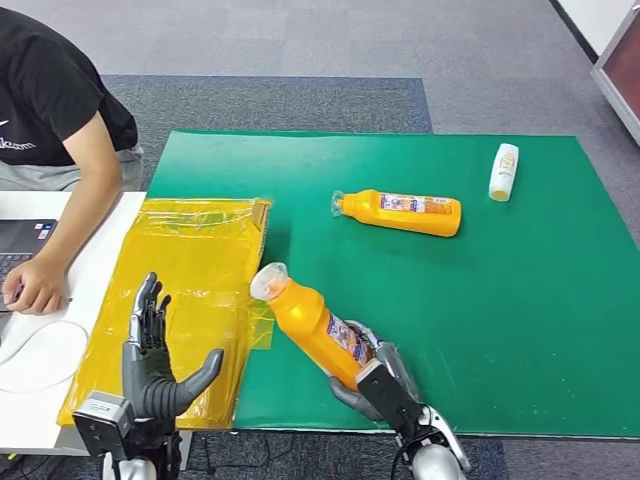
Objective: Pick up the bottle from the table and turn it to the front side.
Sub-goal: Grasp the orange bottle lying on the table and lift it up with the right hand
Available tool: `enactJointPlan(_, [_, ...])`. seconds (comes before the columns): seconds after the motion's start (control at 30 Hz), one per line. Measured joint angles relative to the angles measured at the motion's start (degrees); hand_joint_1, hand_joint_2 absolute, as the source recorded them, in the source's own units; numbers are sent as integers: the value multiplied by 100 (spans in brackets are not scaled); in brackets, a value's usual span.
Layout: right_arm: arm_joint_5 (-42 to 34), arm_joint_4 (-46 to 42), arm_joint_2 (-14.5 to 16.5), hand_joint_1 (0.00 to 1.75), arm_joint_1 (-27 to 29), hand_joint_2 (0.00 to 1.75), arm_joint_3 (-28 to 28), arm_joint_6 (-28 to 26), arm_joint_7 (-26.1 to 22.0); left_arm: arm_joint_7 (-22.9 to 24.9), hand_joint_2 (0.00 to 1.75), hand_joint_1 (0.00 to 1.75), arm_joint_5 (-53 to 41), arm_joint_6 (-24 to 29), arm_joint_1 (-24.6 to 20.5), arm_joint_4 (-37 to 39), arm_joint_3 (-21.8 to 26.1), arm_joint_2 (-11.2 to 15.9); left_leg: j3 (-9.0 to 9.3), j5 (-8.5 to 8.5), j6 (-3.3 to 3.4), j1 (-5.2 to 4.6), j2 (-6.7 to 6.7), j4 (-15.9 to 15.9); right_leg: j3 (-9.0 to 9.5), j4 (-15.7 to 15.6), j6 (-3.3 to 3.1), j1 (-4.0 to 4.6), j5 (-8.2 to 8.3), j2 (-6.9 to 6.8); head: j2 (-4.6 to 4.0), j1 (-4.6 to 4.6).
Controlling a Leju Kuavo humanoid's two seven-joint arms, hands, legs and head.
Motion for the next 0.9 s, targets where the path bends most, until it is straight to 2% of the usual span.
enactJointPlan(0.17, [-1045, -80, 162, 175, 30, 175, -101, 260, -136, -39, 175, 0, 546, 21, -63, 11, -64, -49, -5, 0, -1, 0, 0, 0, -8, 0, -1, 0, 0, 0, 0, 0])
enactJointPlan(0.27, [-1304, -105, 223, 175, 20, 175, -120, 329, -136, 123, 175, 0, 1012, -121, -146, 70, -105, -45, -7, 1, -1, 0, 0, 0, -8, 0, -1, 1, 0, 0, 0, 0])
enactJointPlan(0.37, [-1025, -110, 231, 175, 1, 175, -117, 82, -207, 559, 44, 0, 1376, -244, -223, 191, -152, -28, -8, 1, 0, 0, 0, 0, -8, 1, 0, 0, 0, 0, 0, 1])
enactJointPlan(0.4, [-909, -117, 231, 175, -4, 175, -115, -20, -246, 707, 44, 0, 1477, -269, -244, 241, -167, -21, -9, 1, 0, 0, 0, 0, -8, 1, 0, 0, 0, 0, 0, 0])
enactJointPlan(0.5, [-628, -182, 230, 175, -26, 175, -83, -260, -373, 894, 175, 0, 1645, -283, -305, 388, -207, -1, -11, 1, 0, -2, 0, 0, -10, 0, 2, -1, 2, 0, 0, 1])
enactJointPlan(0.7, [92, -312, 221, 175, -158, 175, 117, -685, -452, 916, 175, 0, 1520, -174, -487, 557, -340, 40, -12, 2, -1, -2, 0, 0, -15, 1, 2, -2, 2, 0, 0, 0])
enactJointPlan(0.83, [265, -316, 213, 175, -204, 175, 262, -804, -471, 1032, 0, 0, 1287, -174, -626, 621, -469, 69, -14, 2, -1, -2, 0, 0, -16, 1, 2, -2, 2, 0, 0, 0])
enactJointPlan(0.9, [272, -315, 211, 175, -209, 175, 317, -838, -492, 1089, 0, 0, 1162, -233, -697, 654, -540, 84, -17, 2, -1, -2, 0, 0, -18, 1, 2, -2, 2, 0, 0, 0])
